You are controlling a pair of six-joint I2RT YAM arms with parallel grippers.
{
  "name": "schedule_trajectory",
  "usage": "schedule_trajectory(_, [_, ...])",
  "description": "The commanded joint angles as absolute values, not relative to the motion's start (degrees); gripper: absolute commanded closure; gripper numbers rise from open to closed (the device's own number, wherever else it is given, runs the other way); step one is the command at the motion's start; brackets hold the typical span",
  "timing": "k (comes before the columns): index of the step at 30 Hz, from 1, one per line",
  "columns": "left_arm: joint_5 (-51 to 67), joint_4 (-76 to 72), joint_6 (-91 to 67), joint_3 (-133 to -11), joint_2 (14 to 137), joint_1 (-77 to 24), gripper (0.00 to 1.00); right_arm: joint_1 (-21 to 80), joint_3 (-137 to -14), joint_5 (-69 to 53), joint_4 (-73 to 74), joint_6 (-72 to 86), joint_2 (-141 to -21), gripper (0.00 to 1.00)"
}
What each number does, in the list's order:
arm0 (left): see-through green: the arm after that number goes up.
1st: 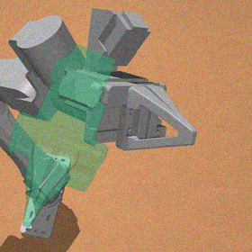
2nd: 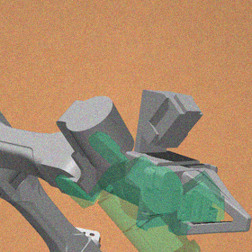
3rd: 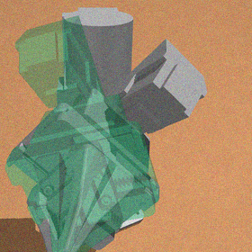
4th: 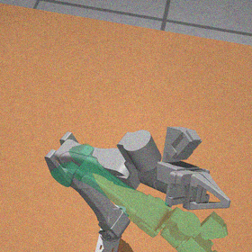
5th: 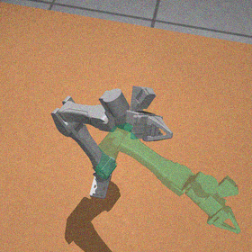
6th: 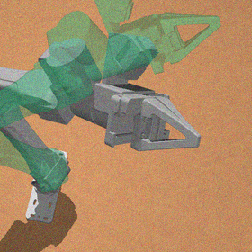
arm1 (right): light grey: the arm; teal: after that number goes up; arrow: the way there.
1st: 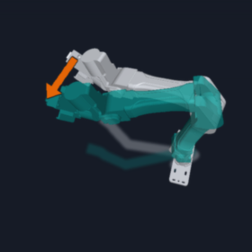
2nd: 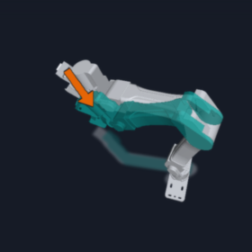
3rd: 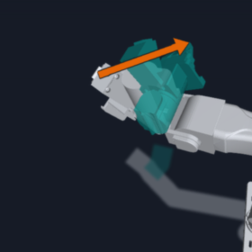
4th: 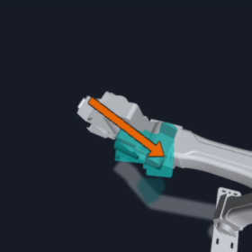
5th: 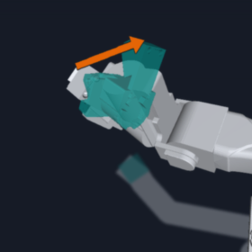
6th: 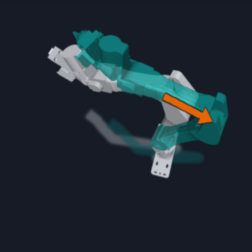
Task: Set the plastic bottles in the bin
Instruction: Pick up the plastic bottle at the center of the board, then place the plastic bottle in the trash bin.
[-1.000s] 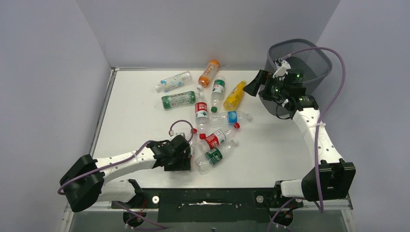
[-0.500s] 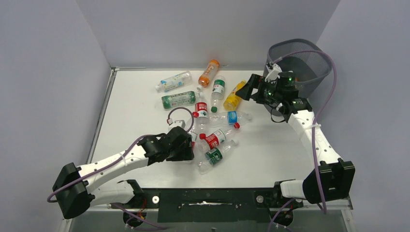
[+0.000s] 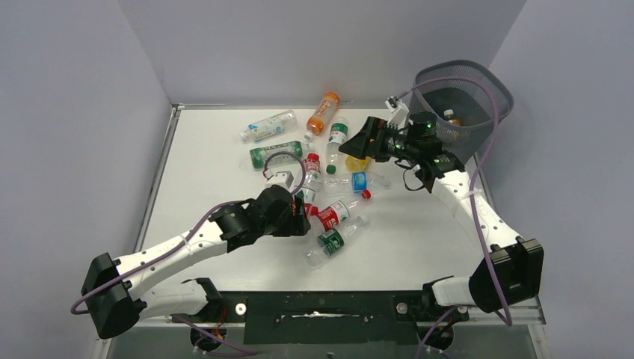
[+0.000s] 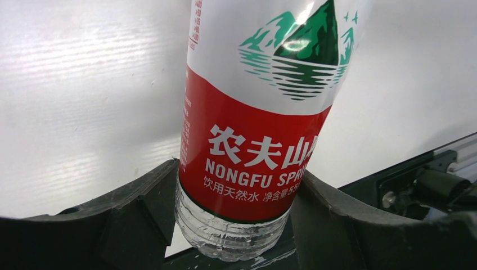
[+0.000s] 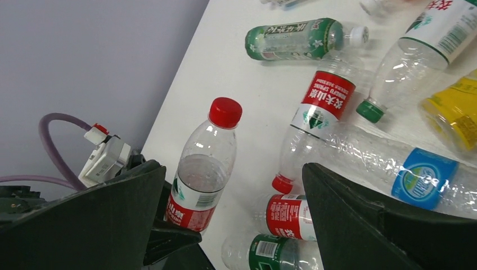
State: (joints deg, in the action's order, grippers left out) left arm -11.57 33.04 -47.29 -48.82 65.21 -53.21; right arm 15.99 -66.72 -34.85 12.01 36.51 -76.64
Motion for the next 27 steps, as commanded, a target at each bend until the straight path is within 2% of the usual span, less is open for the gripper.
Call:
schedule_trajectory(1, [-11.08, 24.64, -45.27, -52.82, 65.10, -53.53, 0.45, 18.29, -66.10, -37.47, 5.50, 39.22, -78.41, 0.02])
schedule_trajectory(27, [-10.37, 19.77, -41.18, -55.62, 66.02, -53.53, 0.45, 28.65, -67.19, -37.63, 2.21, 41.33, -84.46, 0.02])
